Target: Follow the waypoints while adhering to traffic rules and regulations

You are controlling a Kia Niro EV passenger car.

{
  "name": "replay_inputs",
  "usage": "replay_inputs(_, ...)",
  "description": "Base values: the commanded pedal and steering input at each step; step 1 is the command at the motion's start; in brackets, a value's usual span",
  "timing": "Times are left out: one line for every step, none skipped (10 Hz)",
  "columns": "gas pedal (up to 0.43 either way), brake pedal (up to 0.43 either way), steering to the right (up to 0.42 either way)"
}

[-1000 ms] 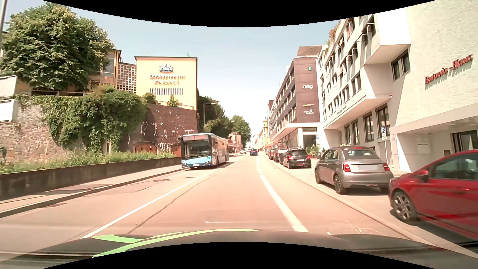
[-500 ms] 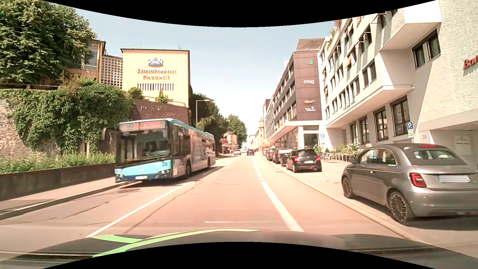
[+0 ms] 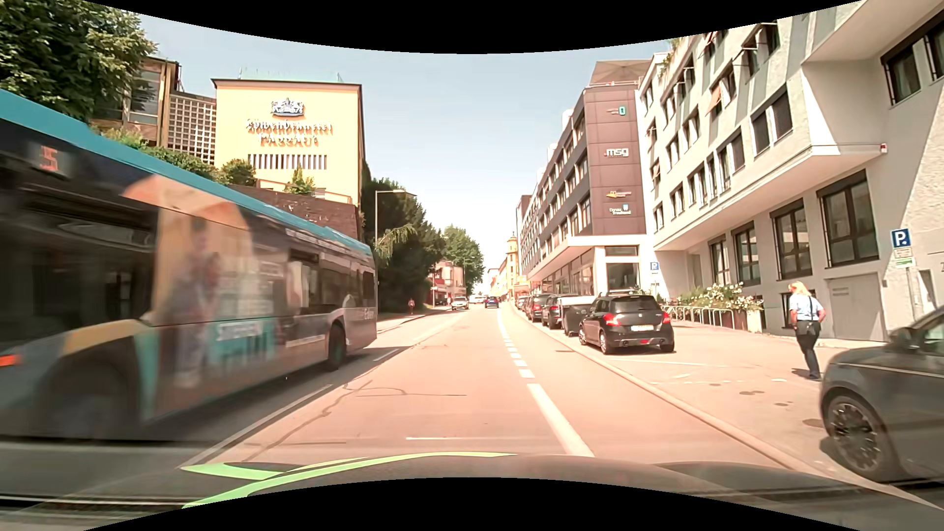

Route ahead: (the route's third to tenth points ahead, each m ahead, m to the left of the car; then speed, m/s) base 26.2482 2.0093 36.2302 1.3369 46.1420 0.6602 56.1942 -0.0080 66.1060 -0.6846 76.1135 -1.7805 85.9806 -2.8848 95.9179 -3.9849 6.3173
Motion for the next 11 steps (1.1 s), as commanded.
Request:
replay_inputs(0.150, 0.000, 0.013)
replay_inputs(0.150, 0.000, 0.013)
replay_inputs(0.150, 0.000, 0.013)
replay_inputs(0.150, 0.000, 0.013)
replay_inputs(0.150, 0.000, 0.010)
replay_inputs(0.157, 0.000, 0.007)
replay_inputs(0.189, 0.000, 0.007)
replay_inputs(0.189, 0.000, 0.006)
replay_inputs(0.197, 0.000, 0.005)
replay_inputs(0.197, 0.000, 0.005)
replay_inputs(0.197, 0.000, 0.005)
